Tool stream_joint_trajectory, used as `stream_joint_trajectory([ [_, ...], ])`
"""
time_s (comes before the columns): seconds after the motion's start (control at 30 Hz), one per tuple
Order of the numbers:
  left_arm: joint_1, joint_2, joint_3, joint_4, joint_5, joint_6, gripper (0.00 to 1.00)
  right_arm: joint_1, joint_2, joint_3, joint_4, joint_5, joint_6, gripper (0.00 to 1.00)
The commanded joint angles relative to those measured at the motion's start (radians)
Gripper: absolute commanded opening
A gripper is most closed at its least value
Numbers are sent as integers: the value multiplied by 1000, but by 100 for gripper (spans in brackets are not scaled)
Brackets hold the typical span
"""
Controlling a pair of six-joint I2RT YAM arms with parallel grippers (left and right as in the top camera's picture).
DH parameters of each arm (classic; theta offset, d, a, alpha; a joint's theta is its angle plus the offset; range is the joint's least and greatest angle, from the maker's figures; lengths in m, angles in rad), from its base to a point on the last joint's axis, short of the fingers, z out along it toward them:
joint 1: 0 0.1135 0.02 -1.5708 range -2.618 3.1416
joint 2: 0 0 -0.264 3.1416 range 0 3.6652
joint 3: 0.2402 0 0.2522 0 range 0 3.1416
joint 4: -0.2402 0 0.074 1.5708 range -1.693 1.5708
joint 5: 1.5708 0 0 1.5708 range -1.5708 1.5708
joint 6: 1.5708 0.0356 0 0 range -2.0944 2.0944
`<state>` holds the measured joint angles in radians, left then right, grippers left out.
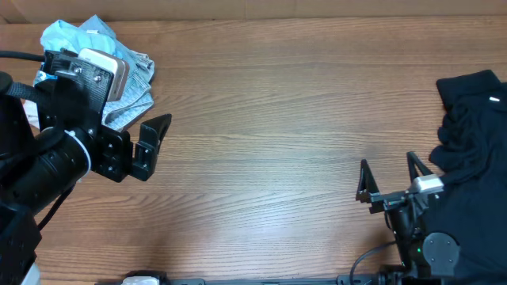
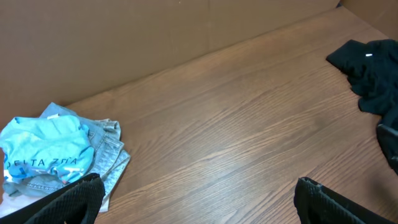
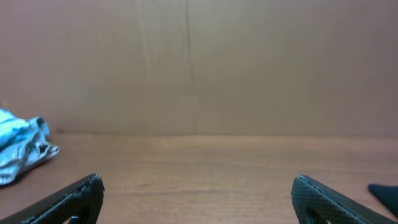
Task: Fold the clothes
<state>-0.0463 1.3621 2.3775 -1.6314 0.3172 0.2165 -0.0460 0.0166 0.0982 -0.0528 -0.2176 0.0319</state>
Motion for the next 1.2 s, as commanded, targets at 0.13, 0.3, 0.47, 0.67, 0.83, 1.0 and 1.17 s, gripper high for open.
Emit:
stream_joint_trajectory([
  [0.13,-6,5,2,1,-4,-7,100,-5,-14,-90,13,-33,-3,100],
  [0.3,-6,5,2,1,-4,-8,100,-5,-14,-90,-5,-31,-3,100],
  [0.47,-6,5,2,1,-4,-8,100,-5,-14,-90,-5,-31,-3,100],
  [0.67,-6,5,2,1,-4,-8,100,-5,-14,-90,-5,-31,-3,100],
  [0.83,-6,5,2,1,-4,-8,100,-5,-14,-90,-5,-31,-3,100],
  [1.0,-6,8,2,1,-5,-7,100,-5,-14,-90,-5,-31,-3,100],
  [1.17,-6,-16,-19,82,-60,66,100,-5,-14,-90,-5,-31,-3,100],
])
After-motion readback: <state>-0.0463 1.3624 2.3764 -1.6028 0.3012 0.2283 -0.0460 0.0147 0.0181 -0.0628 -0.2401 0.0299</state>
